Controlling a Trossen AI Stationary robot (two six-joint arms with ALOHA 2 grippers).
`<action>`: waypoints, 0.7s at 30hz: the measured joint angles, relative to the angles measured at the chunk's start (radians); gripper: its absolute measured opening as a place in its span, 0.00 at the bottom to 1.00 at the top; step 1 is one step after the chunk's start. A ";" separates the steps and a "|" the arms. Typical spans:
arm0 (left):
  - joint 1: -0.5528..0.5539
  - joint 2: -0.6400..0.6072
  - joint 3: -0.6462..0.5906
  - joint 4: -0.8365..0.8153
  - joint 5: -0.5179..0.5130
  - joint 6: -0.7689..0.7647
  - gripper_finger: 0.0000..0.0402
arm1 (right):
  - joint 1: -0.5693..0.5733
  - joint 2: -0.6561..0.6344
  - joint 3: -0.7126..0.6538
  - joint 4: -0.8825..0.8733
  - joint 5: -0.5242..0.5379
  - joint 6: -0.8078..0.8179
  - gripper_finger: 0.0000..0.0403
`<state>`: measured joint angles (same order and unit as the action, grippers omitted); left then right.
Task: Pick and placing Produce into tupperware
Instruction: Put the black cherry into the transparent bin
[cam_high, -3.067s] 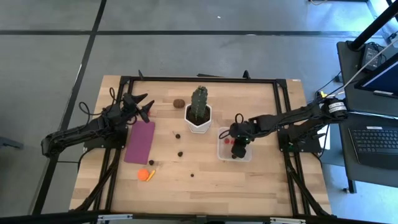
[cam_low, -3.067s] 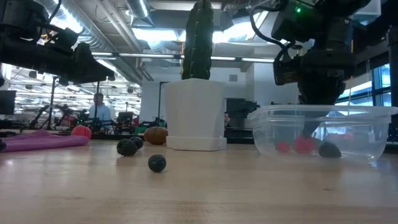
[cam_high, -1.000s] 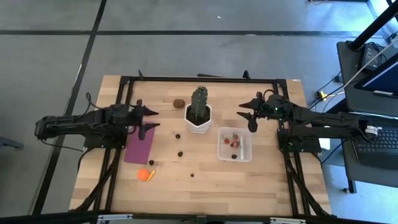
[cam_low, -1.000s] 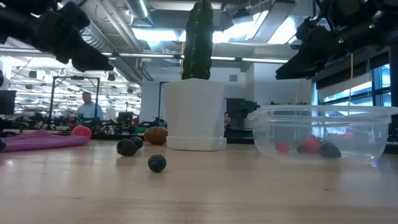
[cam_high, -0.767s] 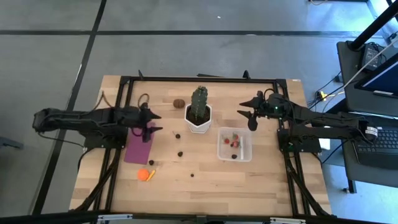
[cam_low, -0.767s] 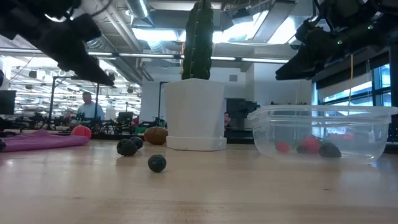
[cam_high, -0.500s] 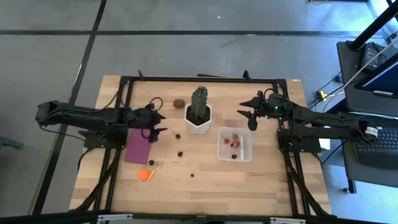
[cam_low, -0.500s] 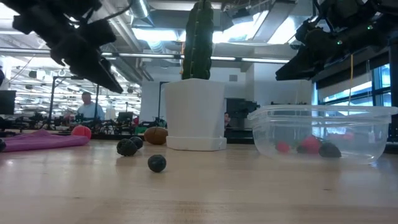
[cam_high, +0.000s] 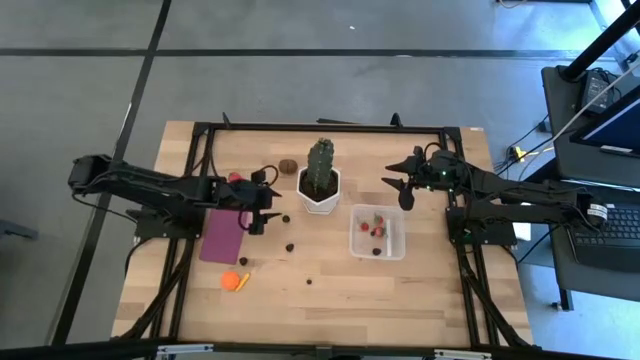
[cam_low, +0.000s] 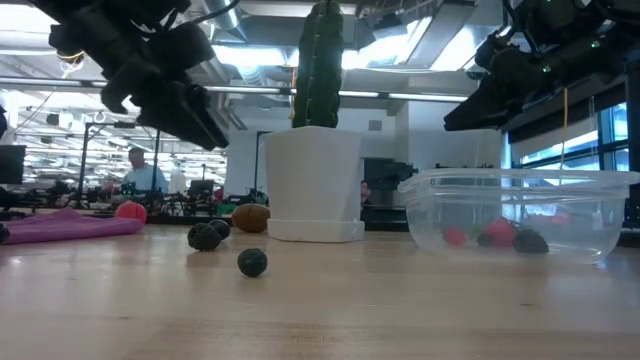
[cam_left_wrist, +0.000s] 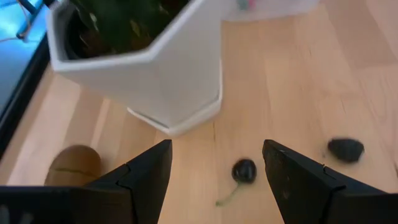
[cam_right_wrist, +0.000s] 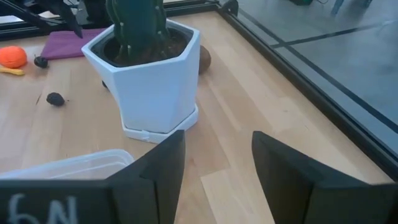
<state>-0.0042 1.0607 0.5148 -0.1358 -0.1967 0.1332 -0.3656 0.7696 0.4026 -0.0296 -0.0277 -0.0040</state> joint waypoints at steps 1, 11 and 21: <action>0.000 0.000 0.000 0.005 0.000 -0.003 0.61 | 0.000 0.000 0.000 0.000 0.000 0.000 0.47; 0.000 0.000 0.000 0.017 0.000 -0.050 0.61 | 0.000 0.000 0.000 -0.016 0.000 0.000 0.47; 0.001 0.000 -0.070 0.121 0.000 -0.079 0.61 | 0.000 0.000 0.000 -0.019 0.000 0.000 0.47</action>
<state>-0.0032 1.0607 0.4452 -0.0148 -0.1968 0.0543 -0.3656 0.7696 0.4026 -0.0486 -0.0277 -0.0044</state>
